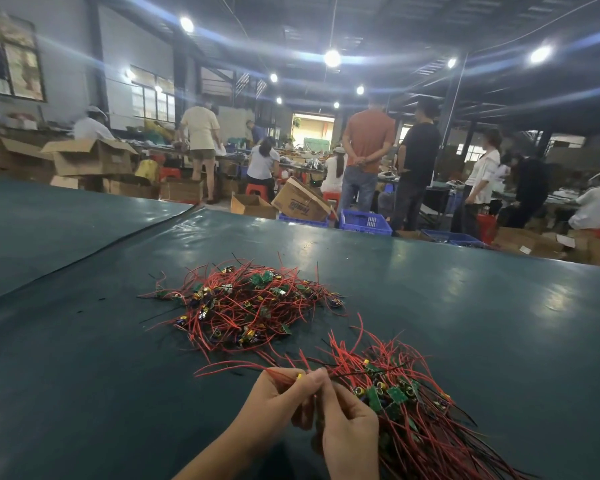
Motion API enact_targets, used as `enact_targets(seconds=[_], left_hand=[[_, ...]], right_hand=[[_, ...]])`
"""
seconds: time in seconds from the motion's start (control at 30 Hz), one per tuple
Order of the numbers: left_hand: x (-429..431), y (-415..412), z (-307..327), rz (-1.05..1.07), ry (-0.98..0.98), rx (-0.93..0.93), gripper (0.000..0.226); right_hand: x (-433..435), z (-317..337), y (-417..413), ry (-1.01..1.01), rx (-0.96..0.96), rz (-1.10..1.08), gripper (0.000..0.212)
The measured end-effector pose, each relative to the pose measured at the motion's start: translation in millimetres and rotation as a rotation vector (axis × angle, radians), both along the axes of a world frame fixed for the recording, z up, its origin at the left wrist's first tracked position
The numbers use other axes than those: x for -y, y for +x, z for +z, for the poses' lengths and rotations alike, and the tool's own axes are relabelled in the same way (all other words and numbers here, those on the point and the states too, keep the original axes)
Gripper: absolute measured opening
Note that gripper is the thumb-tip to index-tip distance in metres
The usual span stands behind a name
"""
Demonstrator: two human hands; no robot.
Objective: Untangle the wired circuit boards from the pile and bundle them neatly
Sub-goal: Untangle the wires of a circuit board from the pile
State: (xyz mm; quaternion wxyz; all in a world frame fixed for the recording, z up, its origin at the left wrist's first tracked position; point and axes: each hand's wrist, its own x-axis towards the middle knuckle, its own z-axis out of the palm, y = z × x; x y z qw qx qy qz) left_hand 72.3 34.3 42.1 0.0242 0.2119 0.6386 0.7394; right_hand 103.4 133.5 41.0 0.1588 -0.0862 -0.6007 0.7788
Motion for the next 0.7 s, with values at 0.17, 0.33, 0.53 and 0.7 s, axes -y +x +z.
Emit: enact_targets(seconds=[0.17,0.33,0.53,0.7], left_hand=[[0.6,-0.2,-0.9,0.009,-0.081,-0.029,0.043],[3.0,0.3,3.5,0.025,-0.108,-0.076,0.047],[7.3,1.0,6.3,-0.032,-0.109,-0.096,0.049],[8.7,-1.7,4.8,0.03,-0.056,-0.078,0.046]], right_hand=[[-2.9,0.4,0.9,0.031,-0.028,-0.037,0.035],[-20.7,6.8,-4.2,-0.109,0.041,-0.158,0.023],[-56.0,15.2,-6.3,-0.347,-0.001,-0.238,0.014],[-49.7,12.4,-7.1,-0.289,-0.052,-0.242,0.017]])
